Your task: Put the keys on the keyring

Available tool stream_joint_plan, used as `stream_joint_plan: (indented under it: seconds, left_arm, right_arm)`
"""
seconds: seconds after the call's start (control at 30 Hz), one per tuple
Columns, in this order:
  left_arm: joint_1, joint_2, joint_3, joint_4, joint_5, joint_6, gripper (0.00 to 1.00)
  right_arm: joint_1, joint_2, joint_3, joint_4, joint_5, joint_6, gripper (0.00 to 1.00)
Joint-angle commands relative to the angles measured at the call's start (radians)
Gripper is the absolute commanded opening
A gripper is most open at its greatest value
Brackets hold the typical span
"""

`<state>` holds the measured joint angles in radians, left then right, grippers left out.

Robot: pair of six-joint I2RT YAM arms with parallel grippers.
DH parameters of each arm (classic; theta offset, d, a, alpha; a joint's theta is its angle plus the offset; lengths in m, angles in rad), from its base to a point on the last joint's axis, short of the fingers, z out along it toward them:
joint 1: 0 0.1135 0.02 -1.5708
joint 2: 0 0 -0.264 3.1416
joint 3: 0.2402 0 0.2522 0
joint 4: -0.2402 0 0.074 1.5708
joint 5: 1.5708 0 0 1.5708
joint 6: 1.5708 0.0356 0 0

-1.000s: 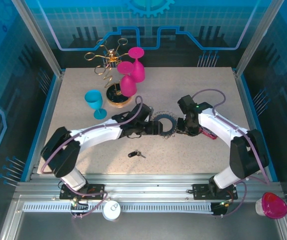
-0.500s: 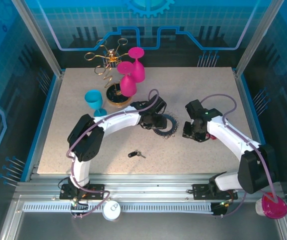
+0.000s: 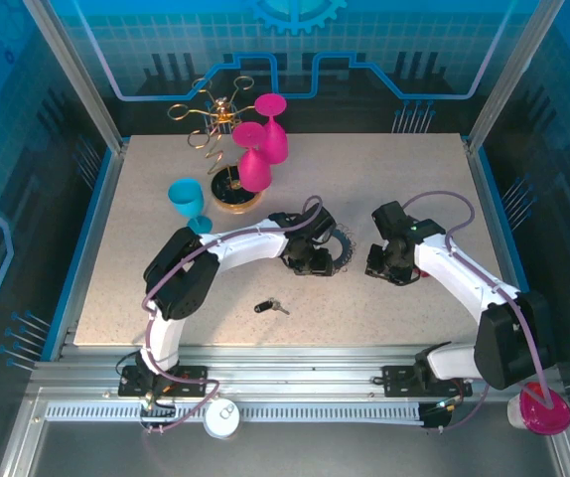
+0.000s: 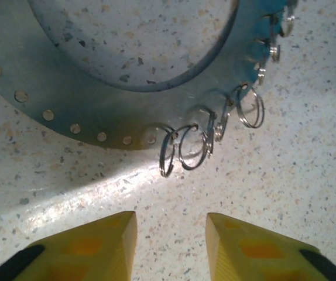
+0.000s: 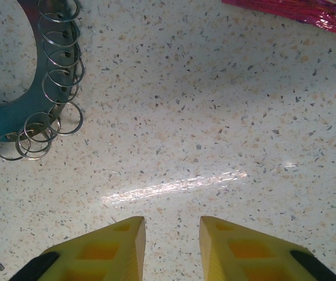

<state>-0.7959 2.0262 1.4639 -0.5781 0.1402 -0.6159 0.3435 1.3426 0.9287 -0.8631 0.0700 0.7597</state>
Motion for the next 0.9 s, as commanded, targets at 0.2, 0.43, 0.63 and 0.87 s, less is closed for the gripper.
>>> stream_joint_plan:
  seconds: [0.2, 0.43, 0.63, 0.87]
  left_arm:
    - [0.026, 0.069, 0.049, 0.046, 0.002, -0.064, 0.3]
    - [0.03, 0.093, 0.058, 0.077, 0.047, -0.072, 0.24]
    - [0.032, 0.1, 0.059, 0.08, 0.052, -0.072, 0.15]
    - [0.033, 0.053, 0.026, 0.064, 0.015, -0.038, 0.01]
  right_arm:
    - [-0.012, -0.034, -0.019, -0.009, -0.021, 0.033, 0.31]
    - [-0.013, -0.051, -0.022, -0.014, -0.023, 0.039, 0.31]
    - [-0.013, -0.046, -0.013, -0.017, -0.026, 0.039, 0.31]
    - [-0.012, -0.047, -0.004, -0.021, -0.044, 0.022, 0.3]
